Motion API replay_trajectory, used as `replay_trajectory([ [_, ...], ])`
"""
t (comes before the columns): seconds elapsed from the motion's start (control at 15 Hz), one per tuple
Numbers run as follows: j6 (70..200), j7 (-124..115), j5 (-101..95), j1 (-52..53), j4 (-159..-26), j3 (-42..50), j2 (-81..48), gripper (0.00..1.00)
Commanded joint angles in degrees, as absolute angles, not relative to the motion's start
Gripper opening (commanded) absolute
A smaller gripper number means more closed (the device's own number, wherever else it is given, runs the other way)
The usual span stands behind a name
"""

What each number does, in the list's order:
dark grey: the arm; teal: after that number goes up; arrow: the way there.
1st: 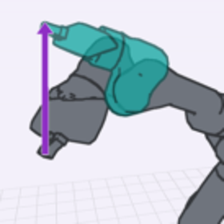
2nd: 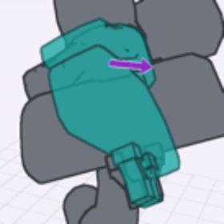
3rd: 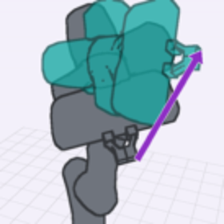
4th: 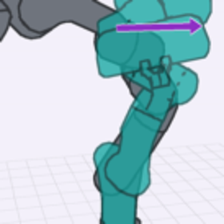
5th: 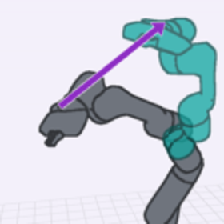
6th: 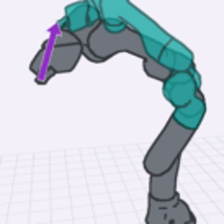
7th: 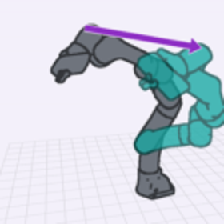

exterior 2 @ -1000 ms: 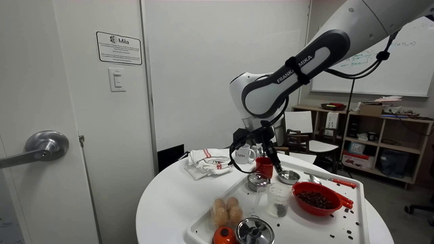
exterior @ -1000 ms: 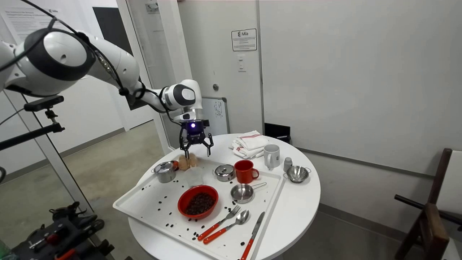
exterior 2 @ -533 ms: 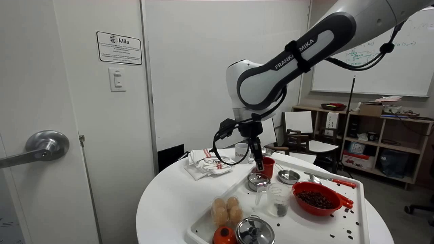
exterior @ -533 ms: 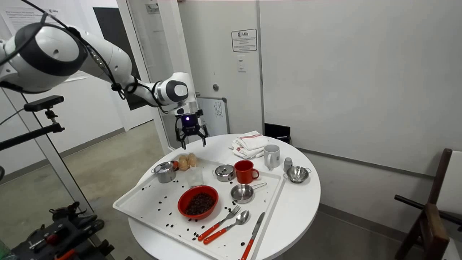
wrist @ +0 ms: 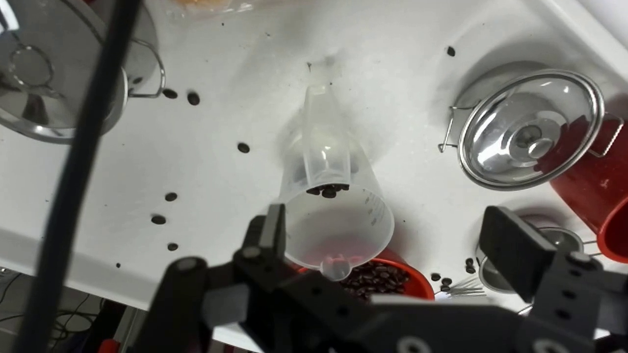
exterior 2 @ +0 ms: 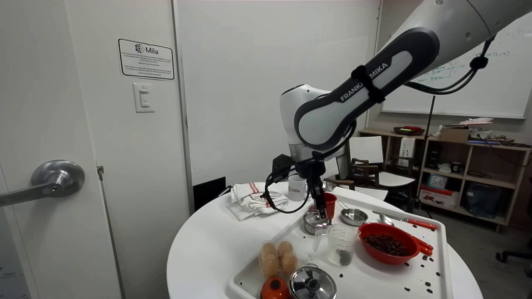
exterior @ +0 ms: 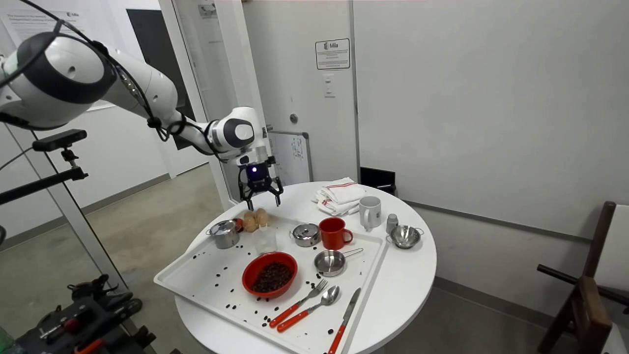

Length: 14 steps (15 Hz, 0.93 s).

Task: Pour the things in the jug into the red bowl

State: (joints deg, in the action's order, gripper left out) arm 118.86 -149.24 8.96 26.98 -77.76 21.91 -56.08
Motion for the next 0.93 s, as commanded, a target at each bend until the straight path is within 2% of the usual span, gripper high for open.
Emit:
replay_trajectory([
  [0.0, 120.32, -149.17, 9.29, 27.36, -79.06, 21.37, -56.48, 1.00],
  [0.53, 119.48, -148.08, 9.18, 26.78, -78.53, 19.11, -58.74, 0.99],
  [0.6, 119.43, -147.95, 9.18, 26.70, -78.48, 18.95, -58.96, 0.89],
  [0.67, 119.43, -147.83, 9.16, 26.64, -78.45, 18.84, -59.11, 0.83],
  [0.73, 119.43, -147.53, 9.18, 26.48, -78.40, 18.67, -59.26, 0.68],
  [0.8, 119.68, -149.79, 4.53, 23.02, -78.18, 14.08, -58.53, 0.68],
  [0.87, 119.63, -149.53, 3.80, 22.51, -78.03, 13.44, -58.68, 0.64],
])
